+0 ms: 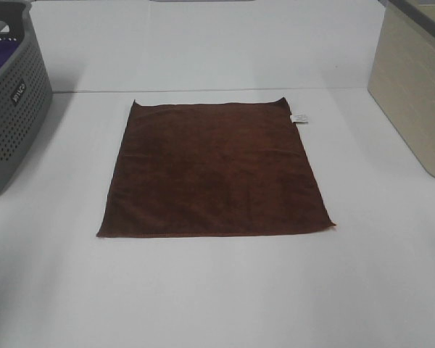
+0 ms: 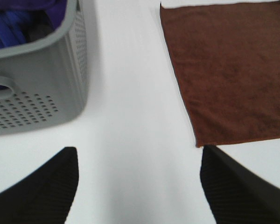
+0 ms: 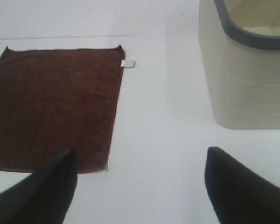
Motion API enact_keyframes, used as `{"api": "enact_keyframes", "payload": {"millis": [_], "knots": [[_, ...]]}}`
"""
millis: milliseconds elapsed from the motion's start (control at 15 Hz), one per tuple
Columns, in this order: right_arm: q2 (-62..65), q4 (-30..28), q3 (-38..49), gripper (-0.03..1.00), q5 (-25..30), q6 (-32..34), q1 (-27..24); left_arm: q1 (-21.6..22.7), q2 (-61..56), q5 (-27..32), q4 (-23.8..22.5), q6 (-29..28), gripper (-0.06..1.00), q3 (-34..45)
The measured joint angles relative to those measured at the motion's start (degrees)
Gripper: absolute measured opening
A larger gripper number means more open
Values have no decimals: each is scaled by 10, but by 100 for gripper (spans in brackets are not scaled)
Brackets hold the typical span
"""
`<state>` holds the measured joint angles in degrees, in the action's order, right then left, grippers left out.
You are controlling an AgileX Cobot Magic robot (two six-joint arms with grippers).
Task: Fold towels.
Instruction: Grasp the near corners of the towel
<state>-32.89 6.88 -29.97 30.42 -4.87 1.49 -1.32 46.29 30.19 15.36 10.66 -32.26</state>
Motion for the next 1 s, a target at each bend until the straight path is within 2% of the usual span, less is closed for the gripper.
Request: {"api": "enact_keyframes", "payload": {"millis": [133, 200, 333, 467, 600, 733, 1000], "knots": [[-105, 4, -6, 72, -21, 0, 0, 0, 114, -2, 49, 14, 70, -33], [-219, 26, -40, 72, -21, 0, 0, -10, 213, -3, 116, 45, 70, -62], [-330, 55, -97, 71, -5, 0, 0, -39, 309, -5, 178, 83, 70, -87], [-433, 69, -162, 71, 38, -1, 0, -65, 384, -5, 217, 96, 70, -107], [-499, 89, -205, 71, 72, -14, 0, -68, 438, -5, 237, 99, 70, -125], [-574, 146, -250, 71, 95, -62, -9, -68, 498, -6, 256, 99, 70, -150], [-684, 332, -290, 71, 150, -234, -90, -68, 593, -3, 303, 117, 70, -212]]}}
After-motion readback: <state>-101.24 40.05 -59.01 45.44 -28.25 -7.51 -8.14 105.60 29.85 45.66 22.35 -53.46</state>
